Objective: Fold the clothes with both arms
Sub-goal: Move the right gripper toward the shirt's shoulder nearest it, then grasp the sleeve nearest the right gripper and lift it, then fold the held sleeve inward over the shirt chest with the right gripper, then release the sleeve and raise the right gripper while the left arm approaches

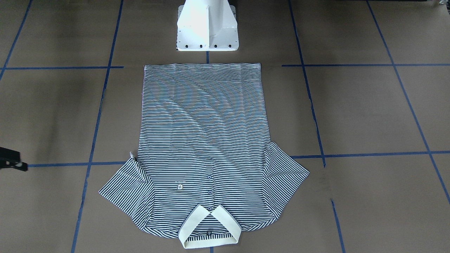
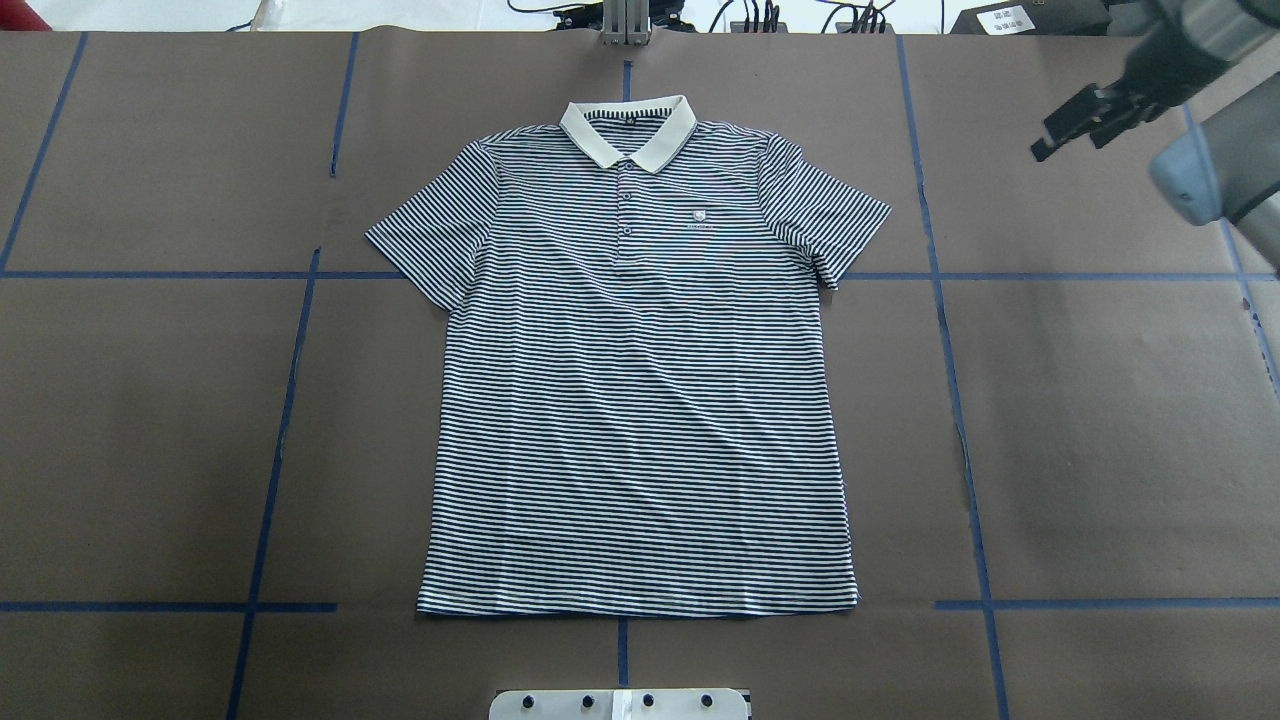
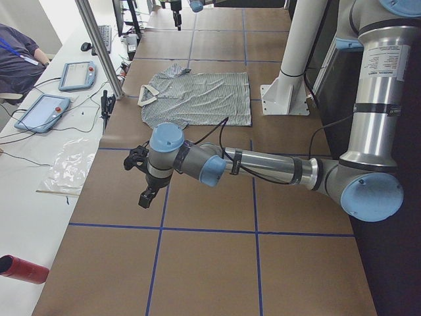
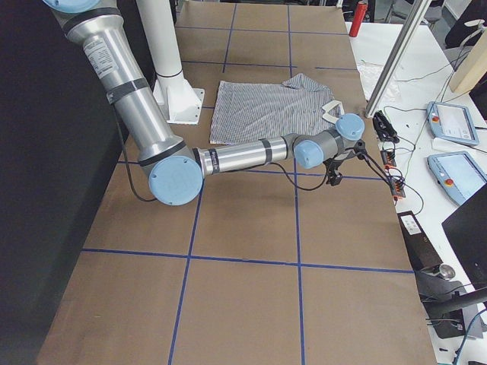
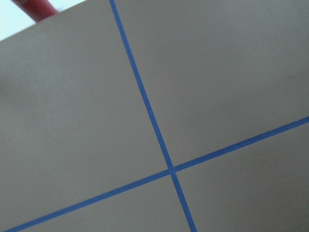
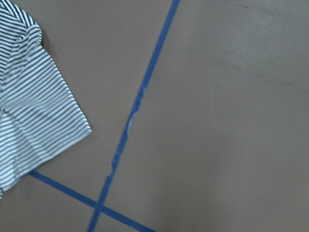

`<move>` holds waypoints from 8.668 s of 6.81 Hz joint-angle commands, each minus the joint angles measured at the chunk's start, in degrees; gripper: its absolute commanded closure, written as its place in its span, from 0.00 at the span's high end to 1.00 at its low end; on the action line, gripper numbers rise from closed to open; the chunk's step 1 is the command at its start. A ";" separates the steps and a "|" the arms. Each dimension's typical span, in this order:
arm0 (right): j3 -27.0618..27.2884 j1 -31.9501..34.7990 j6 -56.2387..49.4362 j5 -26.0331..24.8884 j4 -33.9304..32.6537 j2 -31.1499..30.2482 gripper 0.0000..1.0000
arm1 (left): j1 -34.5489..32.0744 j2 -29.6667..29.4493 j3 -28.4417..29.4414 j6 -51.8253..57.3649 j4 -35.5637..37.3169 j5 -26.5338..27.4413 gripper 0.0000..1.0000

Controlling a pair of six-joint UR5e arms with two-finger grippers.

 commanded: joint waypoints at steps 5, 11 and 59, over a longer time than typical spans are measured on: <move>-9.07 -15.42 26.46 -19.28 14.33 8.91 1.00 | 0.36 -1.42 0.64 -6.12 -0.39 -2.48 1.00; -11.98 -16.47 26.20 -20.33 13.98 8.82 0.92 | 0.36 -2.64 1.17 -6.20 -0.21 -2.57 1.00; 10.25 -10.94 13.89 -14.18 -26.63 12.34 1.00 | 38.41 -25.49 19.32 -69.54 -22.12 22.28 1.00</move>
